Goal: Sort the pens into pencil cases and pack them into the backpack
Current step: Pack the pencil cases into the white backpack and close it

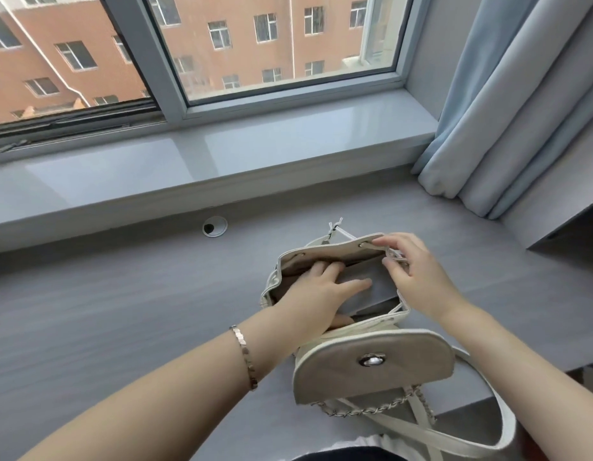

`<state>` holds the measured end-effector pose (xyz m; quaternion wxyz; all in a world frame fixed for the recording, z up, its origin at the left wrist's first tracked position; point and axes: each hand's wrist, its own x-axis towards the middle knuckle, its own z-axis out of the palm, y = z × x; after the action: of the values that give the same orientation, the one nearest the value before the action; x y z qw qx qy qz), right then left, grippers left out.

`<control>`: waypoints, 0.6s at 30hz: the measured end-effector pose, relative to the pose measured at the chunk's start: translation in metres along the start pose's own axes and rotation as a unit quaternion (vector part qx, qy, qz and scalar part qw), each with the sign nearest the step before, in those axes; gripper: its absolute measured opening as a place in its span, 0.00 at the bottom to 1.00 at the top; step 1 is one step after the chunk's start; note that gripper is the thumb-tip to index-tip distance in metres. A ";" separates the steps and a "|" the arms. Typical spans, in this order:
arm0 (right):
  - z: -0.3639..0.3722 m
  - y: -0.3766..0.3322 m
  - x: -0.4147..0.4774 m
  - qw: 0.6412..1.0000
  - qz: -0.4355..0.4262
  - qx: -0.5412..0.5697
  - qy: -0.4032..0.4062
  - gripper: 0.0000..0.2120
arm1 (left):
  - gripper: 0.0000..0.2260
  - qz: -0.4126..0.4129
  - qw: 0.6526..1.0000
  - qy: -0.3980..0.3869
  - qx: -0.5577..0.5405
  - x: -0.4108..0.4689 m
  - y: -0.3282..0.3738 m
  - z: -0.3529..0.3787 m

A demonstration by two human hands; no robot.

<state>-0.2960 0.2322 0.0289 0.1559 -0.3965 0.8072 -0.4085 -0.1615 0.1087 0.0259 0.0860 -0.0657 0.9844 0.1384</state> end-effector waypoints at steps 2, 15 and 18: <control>-0.008 0.000 -0.002 0.999 0.032 0.018 0.013 0.13 | 0.16 0.041 0.993 0.097 0.056 -0.003 0.001 -0.007; -0.028 -0.039 0.025 0.963 0.205 -0.116 -0.132 0.22 | 0.14 -0.152 0.859 0.226 -0.435 -0.050 -0.020 0.001; -0.002 -0.053 0.041 0.926 0.195 -0.181 -0.267 0.29 | 0.17 -0.140 0.830 0.218 -0.494 -0.063 -0.016 0.013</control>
<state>-0.2958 0.1832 0.0743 0.3678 -0.3473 0.8572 -0.0965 -0.0950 0.1034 0.0212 -0.1558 -0.2648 0.7586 0.5746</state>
